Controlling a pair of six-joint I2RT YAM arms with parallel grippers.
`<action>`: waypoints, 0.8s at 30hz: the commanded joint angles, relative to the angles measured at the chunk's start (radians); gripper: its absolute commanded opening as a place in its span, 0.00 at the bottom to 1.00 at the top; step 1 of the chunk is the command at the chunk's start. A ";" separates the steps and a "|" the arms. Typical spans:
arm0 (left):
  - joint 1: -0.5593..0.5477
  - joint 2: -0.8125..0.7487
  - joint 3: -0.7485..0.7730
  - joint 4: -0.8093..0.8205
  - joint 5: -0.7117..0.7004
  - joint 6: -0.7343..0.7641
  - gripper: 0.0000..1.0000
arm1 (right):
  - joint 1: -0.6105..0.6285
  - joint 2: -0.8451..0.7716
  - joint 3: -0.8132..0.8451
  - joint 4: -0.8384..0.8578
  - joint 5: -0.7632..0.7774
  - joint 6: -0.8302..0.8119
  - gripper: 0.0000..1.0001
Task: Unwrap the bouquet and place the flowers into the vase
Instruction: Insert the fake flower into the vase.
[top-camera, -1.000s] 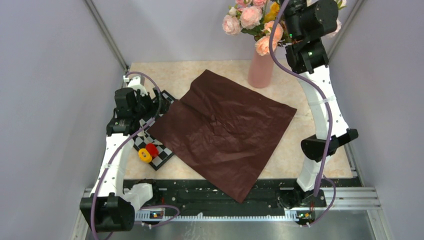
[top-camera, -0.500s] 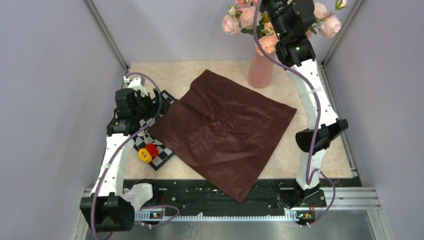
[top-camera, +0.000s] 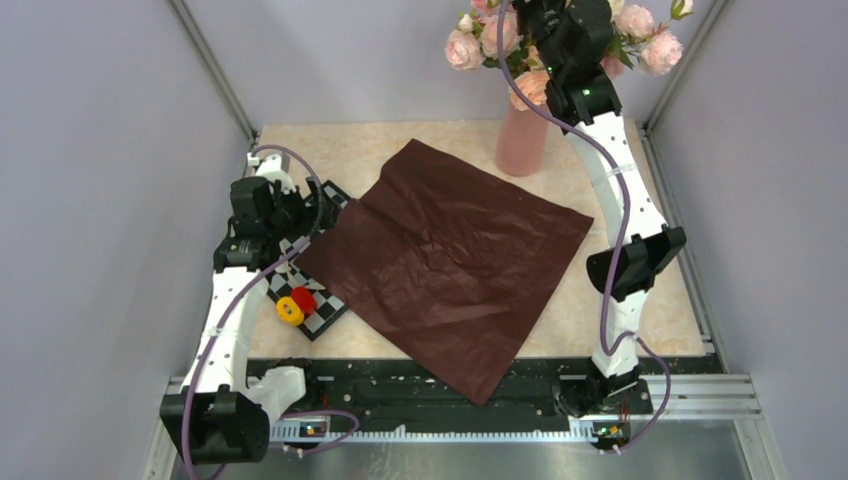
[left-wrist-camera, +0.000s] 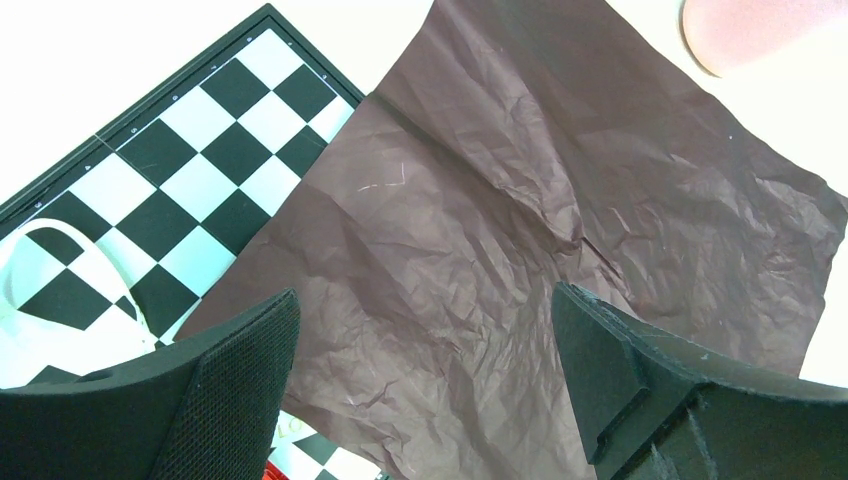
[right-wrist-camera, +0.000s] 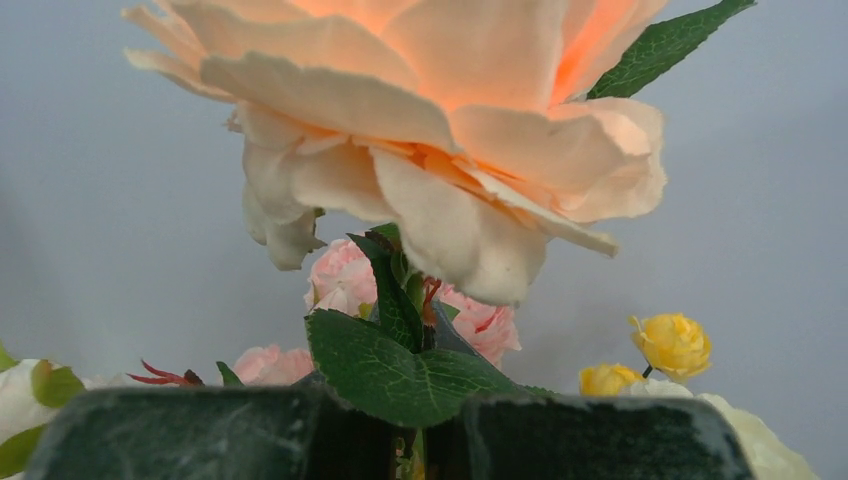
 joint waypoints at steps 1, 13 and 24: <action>0.007 -0.018 -0.001 0.029 -0.002 0.015 0.99 | -0.030 -0.008 -0.004 0.025 0.010 0.024 0.00; 0.009 -0.017 -0.002 0.029 -0.002 0.017 0.99 | -0.051 -0.006 -0.079 0.015 -0.012 0.038 0.00; 0.010 -0.020 -0.003 0.029 0.001 0.017 0.99 | -0.060 -0.021 -0.180 0.042 -0.018 0.047 0.00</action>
